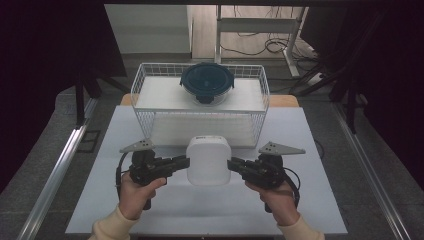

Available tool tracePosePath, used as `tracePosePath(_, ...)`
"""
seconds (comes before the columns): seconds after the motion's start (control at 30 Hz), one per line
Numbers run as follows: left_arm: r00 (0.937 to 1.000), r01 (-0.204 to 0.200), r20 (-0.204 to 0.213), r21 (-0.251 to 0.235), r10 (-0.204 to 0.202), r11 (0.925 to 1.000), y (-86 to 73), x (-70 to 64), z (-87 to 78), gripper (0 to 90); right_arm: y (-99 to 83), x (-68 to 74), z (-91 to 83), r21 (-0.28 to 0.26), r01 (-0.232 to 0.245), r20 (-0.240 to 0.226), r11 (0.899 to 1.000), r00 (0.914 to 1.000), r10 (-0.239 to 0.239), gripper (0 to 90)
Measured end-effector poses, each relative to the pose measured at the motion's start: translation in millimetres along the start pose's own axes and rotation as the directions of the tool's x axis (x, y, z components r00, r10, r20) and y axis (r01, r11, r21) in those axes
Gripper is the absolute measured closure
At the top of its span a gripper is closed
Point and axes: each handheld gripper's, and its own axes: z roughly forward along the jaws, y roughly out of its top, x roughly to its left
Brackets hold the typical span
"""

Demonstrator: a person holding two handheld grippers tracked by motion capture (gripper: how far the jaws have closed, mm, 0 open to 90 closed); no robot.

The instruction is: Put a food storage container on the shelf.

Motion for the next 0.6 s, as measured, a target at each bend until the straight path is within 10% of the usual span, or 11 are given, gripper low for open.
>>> tracePosePath(0.6, 0.9994, -0.035, -0.004, -0.047, 0.035, 0.9983, 50.2, -1.4, -14.1, 79.4, 54.6, 8.0, -4.7, -0.041, 0.065, 0.011, 0.997, 0.9978, -0.065, 78.5)
